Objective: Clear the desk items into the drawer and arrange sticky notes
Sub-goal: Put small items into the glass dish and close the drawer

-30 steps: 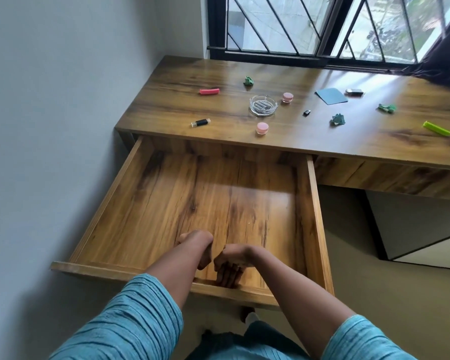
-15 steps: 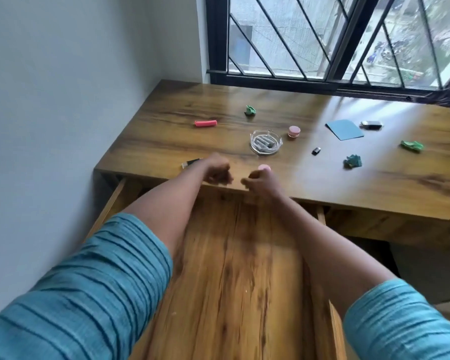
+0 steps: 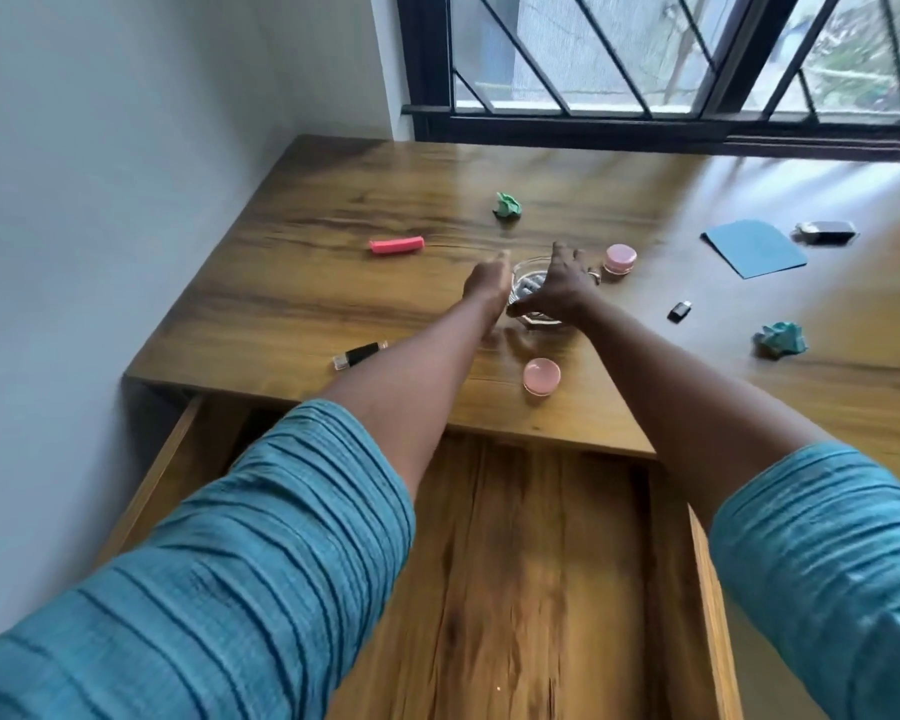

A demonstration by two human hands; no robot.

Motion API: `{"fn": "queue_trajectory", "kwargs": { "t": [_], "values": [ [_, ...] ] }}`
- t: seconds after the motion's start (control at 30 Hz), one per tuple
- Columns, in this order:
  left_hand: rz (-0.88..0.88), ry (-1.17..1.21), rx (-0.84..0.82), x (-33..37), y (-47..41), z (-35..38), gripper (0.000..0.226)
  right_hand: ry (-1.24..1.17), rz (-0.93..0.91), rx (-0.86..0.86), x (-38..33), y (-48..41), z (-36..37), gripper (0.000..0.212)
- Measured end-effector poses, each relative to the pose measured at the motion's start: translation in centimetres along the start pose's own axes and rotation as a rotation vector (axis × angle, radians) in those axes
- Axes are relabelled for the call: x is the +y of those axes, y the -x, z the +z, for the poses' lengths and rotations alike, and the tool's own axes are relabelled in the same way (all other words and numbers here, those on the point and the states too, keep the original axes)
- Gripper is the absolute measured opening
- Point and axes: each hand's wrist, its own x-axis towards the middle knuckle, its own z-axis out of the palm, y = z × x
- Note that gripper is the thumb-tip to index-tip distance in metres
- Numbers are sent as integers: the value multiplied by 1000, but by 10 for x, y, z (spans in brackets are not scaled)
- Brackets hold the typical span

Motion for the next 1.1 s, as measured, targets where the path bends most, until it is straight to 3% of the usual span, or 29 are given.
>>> {"fn": "queue_trajectory", "kwargs": {
  "t": [0.23, 0.5, 0.83, 1.1],
  "values": [
    [-38, 95, -37, -16, -10, 7, 36, 5, -30, 56, -2, 8, -3, 90],
    [56, 128, -64, -20, 19, -16, 19, 8, -116, 92, -14, 63, -22, 94],
    [38, 144, -68, -80, 122, -45, 31, 84, -100, -20, -15, 179, 6, 100],
    [-51, 181, -136, -176, 208, -35, 33, 48, -1, -111, 24, 286, 69, 78]
  ]
}}
